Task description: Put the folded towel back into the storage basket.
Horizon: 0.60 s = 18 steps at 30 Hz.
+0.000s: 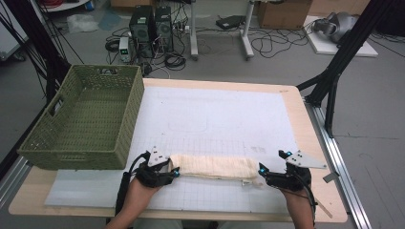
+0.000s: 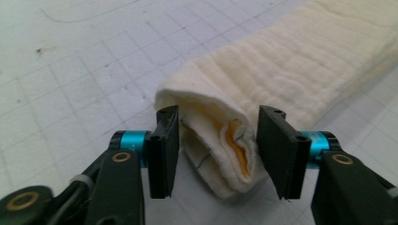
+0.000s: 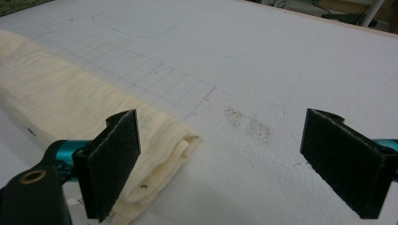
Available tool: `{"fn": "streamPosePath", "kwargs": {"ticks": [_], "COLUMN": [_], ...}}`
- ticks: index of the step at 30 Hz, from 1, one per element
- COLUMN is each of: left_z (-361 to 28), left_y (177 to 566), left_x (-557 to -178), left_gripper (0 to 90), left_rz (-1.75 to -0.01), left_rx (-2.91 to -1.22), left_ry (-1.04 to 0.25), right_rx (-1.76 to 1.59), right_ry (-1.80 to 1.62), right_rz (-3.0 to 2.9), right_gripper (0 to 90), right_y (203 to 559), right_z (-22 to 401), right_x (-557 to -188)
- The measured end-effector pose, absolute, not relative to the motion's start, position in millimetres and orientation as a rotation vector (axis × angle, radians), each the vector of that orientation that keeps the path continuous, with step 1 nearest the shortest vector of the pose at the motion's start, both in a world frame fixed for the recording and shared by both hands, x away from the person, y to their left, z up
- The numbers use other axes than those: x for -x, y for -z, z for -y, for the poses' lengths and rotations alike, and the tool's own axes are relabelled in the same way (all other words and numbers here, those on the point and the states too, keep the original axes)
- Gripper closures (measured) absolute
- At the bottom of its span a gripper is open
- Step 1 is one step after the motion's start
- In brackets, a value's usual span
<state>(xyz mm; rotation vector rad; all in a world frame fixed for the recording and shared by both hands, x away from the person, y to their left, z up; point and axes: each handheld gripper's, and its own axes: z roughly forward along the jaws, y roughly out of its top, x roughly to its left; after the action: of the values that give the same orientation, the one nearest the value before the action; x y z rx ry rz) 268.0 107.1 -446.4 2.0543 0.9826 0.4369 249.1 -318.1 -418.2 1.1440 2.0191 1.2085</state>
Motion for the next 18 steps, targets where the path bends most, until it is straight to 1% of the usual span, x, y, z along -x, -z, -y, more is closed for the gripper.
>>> {"fn": "streamPosePath", "kwargs": {"ticks": [4, 6, 7, 8, 13, 14, 15, 16, 18], "left_z": [-107.6, -108.5, -108.7, -108.9, -109.4, -109.5, -109.7, -108.4, -106.6], "left_y": [445.3, 446.1, 446.7, 447.5, 449.2, 449.5, 449.8, 450.1, 449.4], "left_x": [-267.2, -268.3, -268.7, -268.8, -269.3, -269.3, -269.4, -268.5, -267.4], "left_gripper": [42.7, 43.1, 44.8, 47.9, 57.6, 60.9, 67.2, 76.5, 79.3], "left_rz": [-1.012, -1.017, -1.018, -1.009, -0.990, -0.982, -0.970, -0.955, -0.937], "left_rx": [-2.062, -2.058, -2.050, -2.042, -2.027, -2.022, -2.020, -2.018, -2.027], "left_ry": [-0.448, -0.418, -0.400, -0.381, -0.347, -0.333, -0.307, -0.301, -0.321], "right_rx": [-1.148, -1.149, -1.147, -1.151, -1.143, -1.143, -1.140, -1.147, -1.161], "right_ry": [-1.208, -1.209, -1.208, -1.209, -1.205, -1.203, -1.198, -1.202, -1.201], "right_rz": [-2.013, -2.014, -2.015, -2.015, -2.026, -2.027, -2.028, -2.029, -2.041], "right_gripper": [11.6, 11.6, 11.7, 11.6, 11.7, 11.7, 11.7, 11.7, 11.6], "right_y": [418.1, 418.2, 418.3, 418.4, 419.1, 419.3, 419.5, 419.5, 420.3], "right_z": [319.1, 319.5, 319.5, 319.1, 316.8, 316.7, 317.0, 317.0, 317.5], "right_x": [-249.1, -249.0, -249.1, -249.0, -250.0, -250.0, -250.2, -250.2, -251.2]}}
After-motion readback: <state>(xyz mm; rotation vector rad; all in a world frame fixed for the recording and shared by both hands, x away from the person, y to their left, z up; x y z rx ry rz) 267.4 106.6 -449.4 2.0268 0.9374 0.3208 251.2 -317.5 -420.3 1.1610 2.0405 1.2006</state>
